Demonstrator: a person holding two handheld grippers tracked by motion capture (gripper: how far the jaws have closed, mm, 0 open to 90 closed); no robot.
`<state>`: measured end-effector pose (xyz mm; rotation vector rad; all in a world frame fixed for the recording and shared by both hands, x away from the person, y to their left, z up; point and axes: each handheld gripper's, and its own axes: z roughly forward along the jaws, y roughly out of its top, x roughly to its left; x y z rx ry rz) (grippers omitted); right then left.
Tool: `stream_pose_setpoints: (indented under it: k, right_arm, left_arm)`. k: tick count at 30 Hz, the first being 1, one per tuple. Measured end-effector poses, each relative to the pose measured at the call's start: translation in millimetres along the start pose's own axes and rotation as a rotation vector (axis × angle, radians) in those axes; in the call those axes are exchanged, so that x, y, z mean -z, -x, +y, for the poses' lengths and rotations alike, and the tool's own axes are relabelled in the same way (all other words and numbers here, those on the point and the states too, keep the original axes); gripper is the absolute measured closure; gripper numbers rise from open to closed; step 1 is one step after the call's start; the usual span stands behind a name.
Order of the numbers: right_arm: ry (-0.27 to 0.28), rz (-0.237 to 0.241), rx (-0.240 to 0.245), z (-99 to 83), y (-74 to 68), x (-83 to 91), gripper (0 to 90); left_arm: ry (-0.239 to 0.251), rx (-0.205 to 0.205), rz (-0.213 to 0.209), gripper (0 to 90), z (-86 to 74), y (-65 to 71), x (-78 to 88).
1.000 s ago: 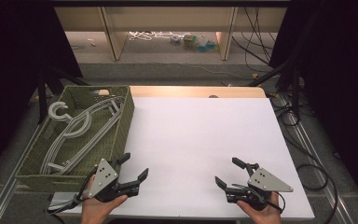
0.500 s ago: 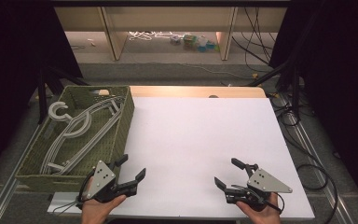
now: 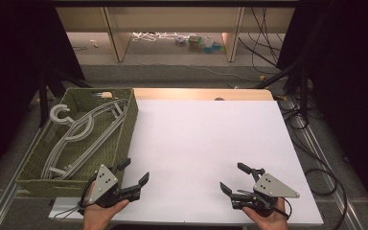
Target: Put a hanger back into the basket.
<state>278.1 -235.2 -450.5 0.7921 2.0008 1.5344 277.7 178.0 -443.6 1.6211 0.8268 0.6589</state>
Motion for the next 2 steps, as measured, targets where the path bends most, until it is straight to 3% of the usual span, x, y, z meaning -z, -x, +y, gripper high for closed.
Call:
stream_pose_setpoints:
  k: [2]
  right_arm:
    - [-0.002,-0.001,0.003,-0.2,0.0,-0.3,16.5]
  left_arm:
    - [0.002,-0.005,0.000,22.5,0.0,-0.1,0.0]
